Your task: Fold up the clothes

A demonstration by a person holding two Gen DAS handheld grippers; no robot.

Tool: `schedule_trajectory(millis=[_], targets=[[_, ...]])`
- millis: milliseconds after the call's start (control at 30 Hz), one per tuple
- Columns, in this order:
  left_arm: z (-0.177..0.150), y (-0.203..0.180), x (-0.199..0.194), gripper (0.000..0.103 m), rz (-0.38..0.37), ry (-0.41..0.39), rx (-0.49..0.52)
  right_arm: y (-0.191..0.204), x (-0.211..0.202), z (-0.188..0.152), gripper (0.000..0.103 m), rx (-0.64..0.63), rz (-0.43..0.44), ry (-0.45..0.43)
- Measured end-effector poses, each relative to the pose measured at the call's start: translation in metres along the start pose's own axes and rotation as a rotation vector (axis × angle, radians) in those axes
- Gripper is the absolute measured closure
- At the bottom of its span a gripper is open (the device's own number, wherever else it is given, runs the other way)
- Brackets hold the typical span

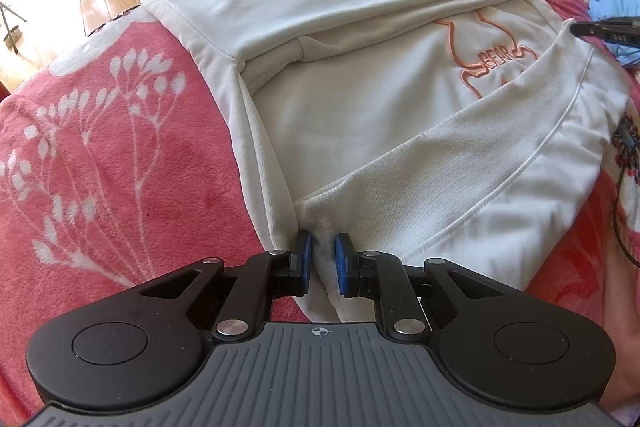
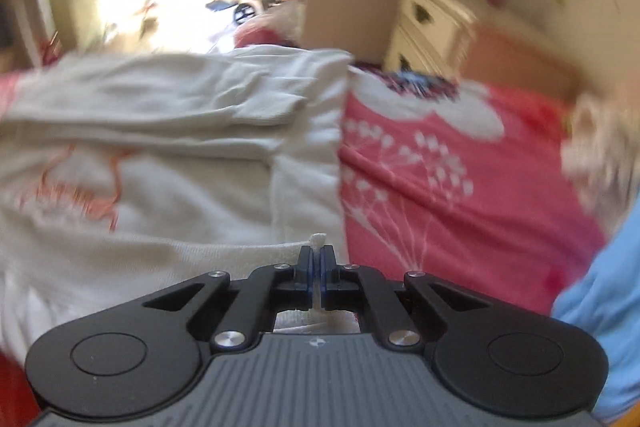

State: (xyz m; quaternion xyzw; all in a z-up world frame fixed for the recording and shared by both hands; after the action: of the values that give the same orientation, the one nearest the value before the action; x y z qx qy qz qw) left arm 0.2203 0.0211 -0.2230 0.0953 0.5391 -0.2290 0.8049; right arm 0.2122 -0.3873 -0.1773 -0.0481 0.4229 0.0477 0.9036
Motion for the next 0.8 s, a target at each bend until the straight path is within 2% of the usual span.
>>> schedule_trajectory(millis=[167,300,533,800], targets=[[0.000,0.000,-0.001,0.089,-0.002,-0.006,-0.005,-0.025,0.020,-0.008,0.100,0.265,0.080,0.020],[-0.002,0.002,-0.001,0.089,-0.022,-0.022,-0.031,-0.035,0.018,-0.011,0.099,0.381,0.146,0.026],[-0.004,0.015,-0.011,0.089,-0.123,-0.043,-0.164,-0.039,0.007,-0.013,0.094,0.426,0.208,0.025],[0.000,0.013,-0.017,0.087,-0.140,-0.070,-0.160,-0.033,0.002,-0.016,0.090,0.375,0.223,0.041]])
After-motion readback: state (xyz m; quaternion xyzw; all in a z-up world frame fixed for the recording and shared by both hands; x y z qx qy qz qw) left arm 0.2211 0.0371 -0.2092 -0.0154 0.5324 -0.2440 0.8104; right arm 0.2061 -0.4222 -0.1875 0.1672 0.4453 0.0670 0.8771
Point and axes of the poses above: each gripper's, at about its wrist camera, not at the fingertips, and x roughly the way its jaws point, y to its left, z to its top, the point moved 8 cm from there along x, roughly the way its jaws point, and after that the axes turned 2 degrees about -x, right-handed, at the moved point
